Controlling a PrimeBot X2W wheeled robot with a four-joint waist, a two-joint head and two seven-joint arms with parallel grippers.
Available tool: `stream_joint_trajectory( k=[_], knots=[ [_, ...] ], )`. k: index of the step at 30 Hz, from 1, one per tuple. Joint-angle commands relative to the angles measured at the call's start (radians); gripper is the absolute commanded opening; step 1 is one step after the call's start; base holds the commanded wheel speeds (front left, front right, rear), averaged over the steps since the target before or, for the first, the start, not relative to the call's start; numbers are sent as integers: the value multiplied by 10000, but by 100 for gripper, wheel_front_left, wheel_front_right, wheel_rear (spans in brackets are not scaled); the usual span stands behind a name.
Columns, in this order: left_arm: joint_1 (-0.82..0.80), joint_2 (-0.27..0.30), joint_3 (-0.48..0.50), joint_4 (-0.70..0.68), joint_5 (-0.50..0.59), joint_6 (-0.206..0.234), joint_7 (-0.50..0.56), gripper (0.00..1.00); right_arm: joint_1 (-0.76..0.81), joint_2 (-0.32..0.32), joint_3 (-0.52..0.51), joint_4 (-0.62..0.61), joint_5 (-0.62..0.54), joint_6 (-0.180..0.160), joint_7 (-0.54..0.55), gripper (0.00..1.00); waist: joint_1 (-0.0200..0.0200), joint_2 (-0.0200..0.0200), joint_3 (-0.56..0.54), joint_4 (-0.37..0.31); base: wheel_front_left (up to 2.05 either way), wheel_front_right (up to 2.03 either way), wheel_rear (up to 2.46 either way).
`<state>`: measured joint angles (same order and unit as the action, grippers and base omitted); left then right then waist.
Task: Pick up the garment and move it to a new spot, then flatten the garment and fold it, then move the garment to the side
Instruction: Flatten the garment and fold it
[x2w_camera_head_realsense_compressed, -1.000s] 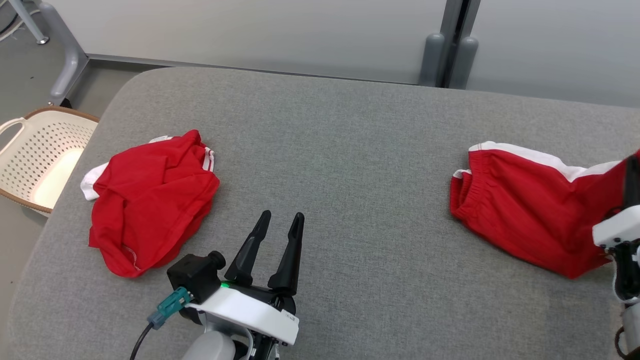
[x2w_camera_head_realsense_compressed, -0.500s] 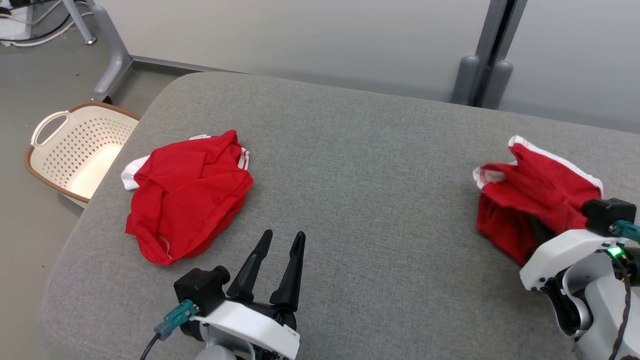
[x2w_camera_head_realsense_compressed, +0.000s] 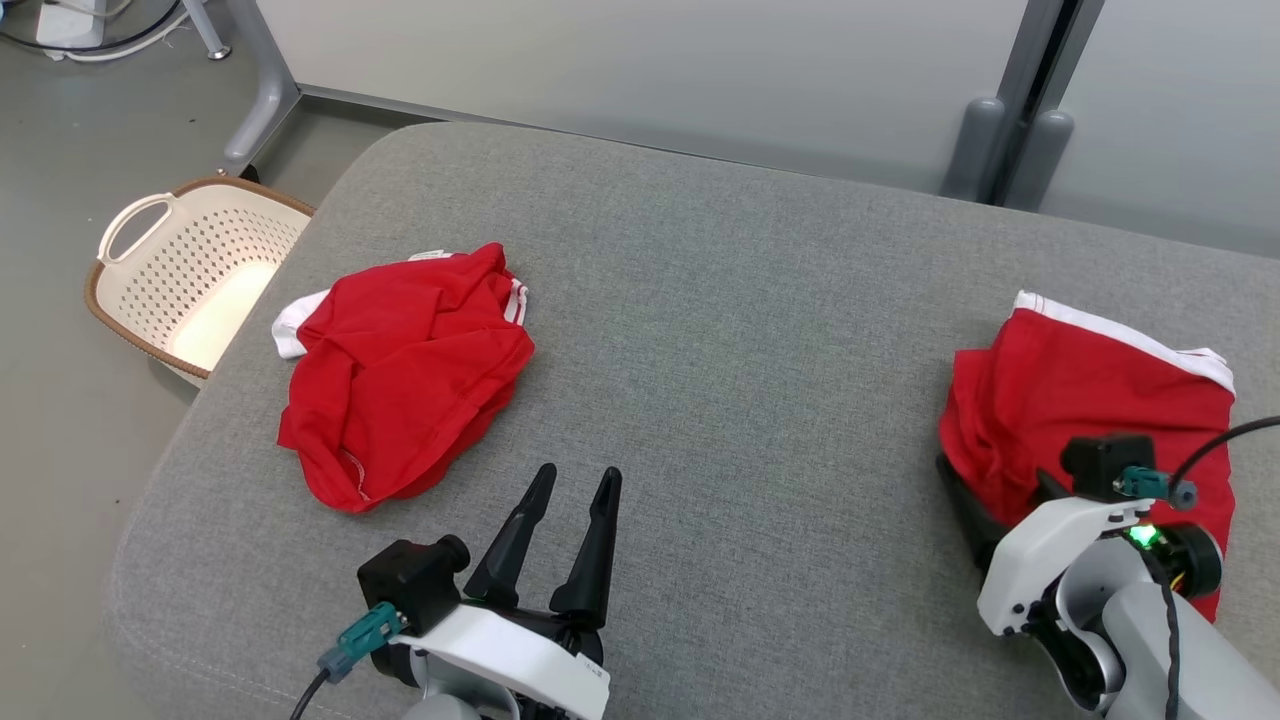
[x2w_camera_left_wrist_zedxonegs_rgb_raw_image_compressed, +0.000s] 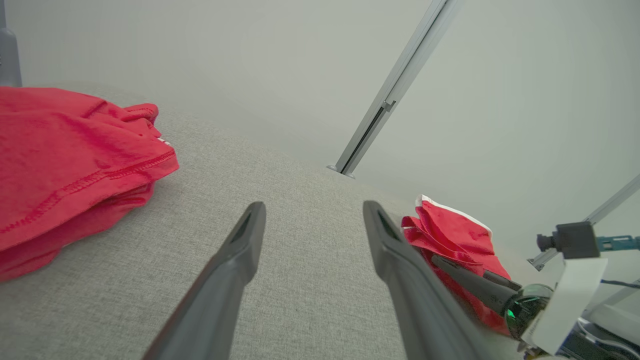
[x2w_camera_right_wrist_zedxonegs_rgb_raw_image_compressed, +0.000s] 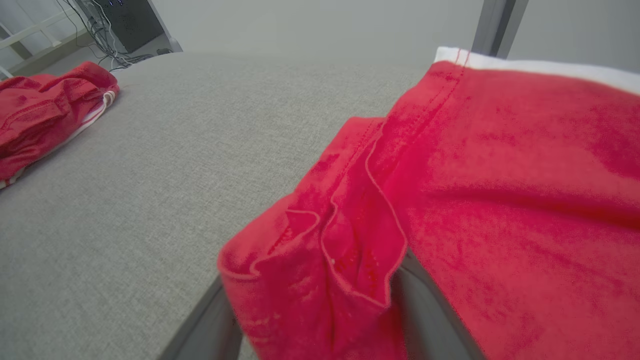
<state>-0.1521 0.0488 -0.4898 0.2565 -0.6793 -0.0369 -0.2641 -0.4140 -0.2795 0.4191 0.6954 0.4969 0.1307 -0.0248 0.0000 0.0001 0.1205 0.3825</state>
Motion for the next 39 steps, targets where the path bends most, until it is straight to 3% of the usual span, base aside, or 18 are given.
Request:
stream_joint_trajectory(
  k=[1, 7, 20, 30, 36, 39],
  knots=[
    [4, 38, 4, -37, -32, 53, -3, 100, -7, -25, 119, 106, 245, 1, 193, 100, 0, -1, 14, 10, 0, 0, 0],
    [-127, 39, -24, -93, -88, 88, -1, 100, -94, -199, 887, 264, 914, -2, 851, 100, 0, -1, 143, 13, 0, 0, 0],
    [-232, 39, 174, -89, 21, 83, -3, 100, -520, -507, 584, -124, 1606, -7, -309, 100, 0, -1, 93, -579, 0, 0, 0],
    [-216, 41, 697, -305, 143, 12, -3, 100, 75, -848, -619, -859, 708, -6, -1957, 100, 0, -1, -273, -1412, 0, 0, 0],
    [-121, 40, 1189, -586, 297, 11, -2, 100, 1102, -572, -2517, -2336, -829, -3, -2412, 100, 0, -1, -285, -1970, 0, 0, 0],
    [-124, 40, 1260, -604, 417, 17, -1, 100, 1758, -114, -3416, -3228, -1518, 1, -2411, 100, 0, -1, -297, -2126, 0, 0, 0]
  ],
)
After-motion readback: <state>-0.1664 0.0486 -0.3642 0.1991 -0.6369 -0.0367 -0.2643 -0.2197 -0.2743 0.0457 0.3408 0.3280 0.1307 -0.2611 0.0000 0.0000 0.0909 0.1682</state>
